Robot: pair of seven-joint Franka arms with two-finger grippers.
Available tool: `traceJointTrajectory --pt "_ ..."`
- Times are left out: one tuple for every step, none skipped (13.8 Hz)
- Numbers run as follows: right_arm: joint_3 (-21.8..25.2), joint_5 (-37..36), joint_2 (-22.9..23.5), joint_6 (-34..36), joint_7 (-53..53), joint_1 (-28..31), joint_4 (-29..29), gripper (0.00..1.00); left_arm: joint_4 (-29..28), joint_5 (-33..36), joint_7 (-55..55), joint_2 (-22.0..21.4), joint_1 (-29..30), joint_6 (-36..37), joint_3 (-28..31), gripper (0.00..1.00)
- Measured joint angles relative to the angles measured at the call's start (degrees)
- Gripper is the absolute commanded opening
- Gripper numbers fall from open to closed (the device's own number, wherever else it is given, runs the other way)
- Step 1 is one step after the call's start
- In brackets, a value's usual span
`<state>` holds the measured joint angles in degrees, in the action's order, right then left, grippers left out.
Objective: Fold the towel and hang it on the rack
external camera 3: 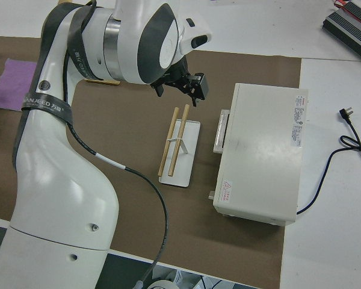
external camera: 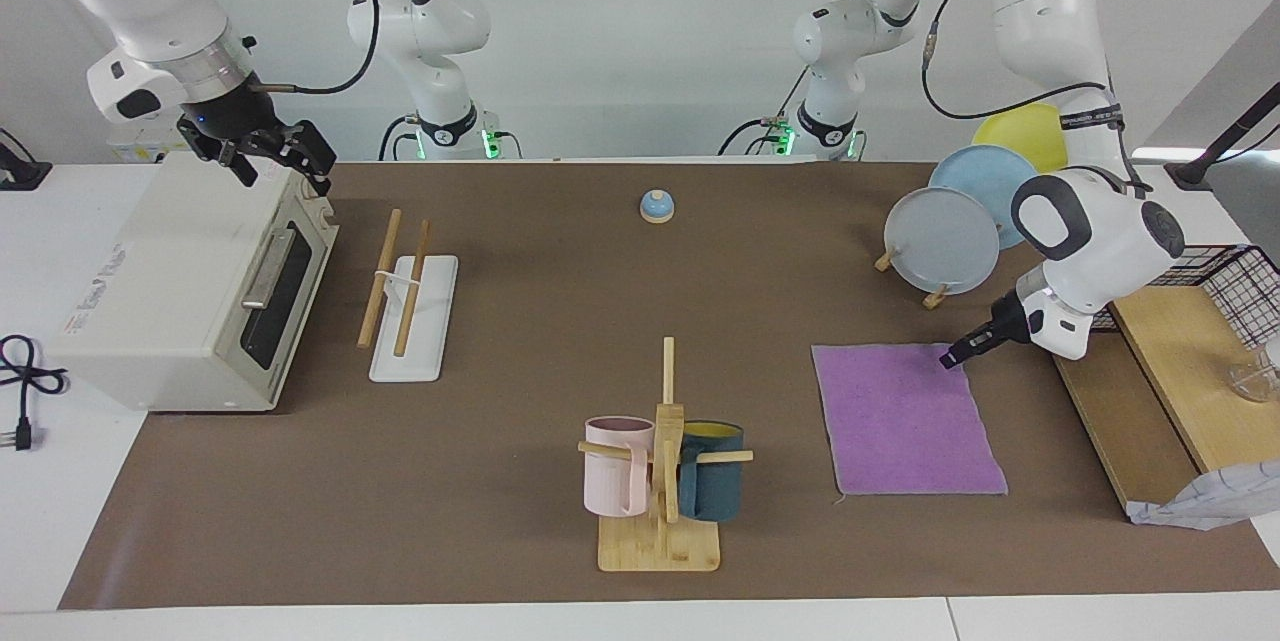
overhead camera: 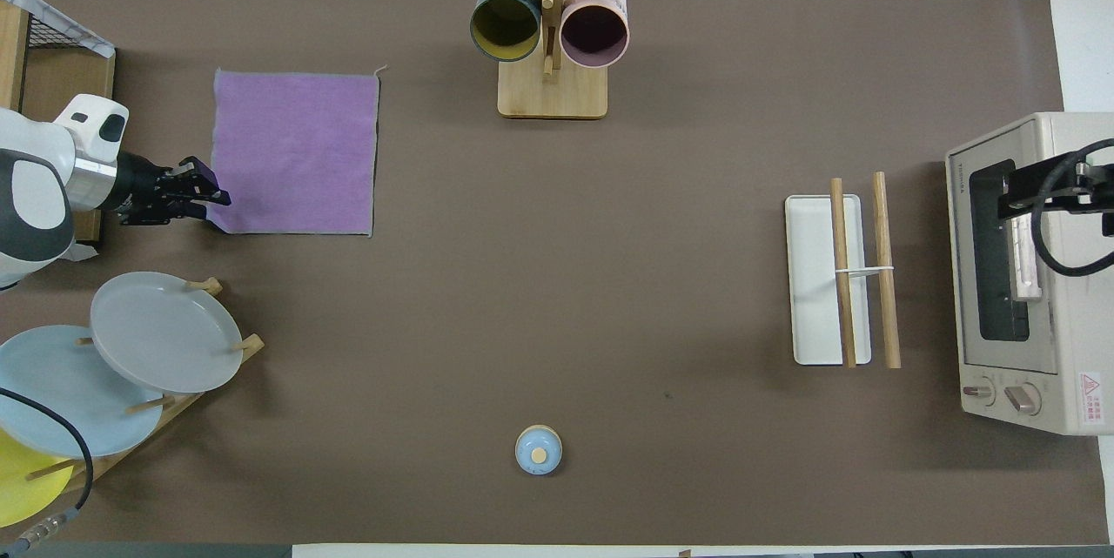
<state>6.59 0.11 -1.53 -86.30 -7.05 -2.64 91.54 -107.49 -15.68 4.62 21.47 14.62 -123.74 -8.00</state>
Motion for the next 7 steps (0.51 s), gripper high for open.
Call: traceJointTrajectory --pt "0.0 0.0 0.0 0.0 0.0 0.0 0.0 1.00 0.0 0.0 0.0 0.1 0.0 0.0 0.0 0.42" --pt "0.0 0.0 0.0 0.0 0.0 0.0 0.0 1.00 0.0 0.0 0.0 0.1 0.0 0.0 0.0 0.42" --pt "0.0 0.0 0.0 0.0 0.0 0.0 0.0 1.00 0.0 0.0 0.0 0.1 0.0 0.0 0.1 0.42" --pt "0.0 0.0 0.0 0.0 0.0 0.0 0.0 1.00 0.0 0.0 0.0 0.1 0.0 0.0 0.1 0.43" --pt "0.0 0.0 0.0 0.0 0.0 0.0 0.0 1.00 0.0 0.2 0.0 0.2 0.1 0.1 0.1 0.46" --pt "0.0 0.0 0.0 0.0 0.0 0.0 0.0 1.00 0.0 0.4 0.0 0.2 0.1 0.2 0.2 0.47" --pt "0.0 0.0 0.0 0.0 0.0 0.0 0.0 1.00 0.0 0.5 0.0 0.2 0.1 0.6 0.4 0.47"
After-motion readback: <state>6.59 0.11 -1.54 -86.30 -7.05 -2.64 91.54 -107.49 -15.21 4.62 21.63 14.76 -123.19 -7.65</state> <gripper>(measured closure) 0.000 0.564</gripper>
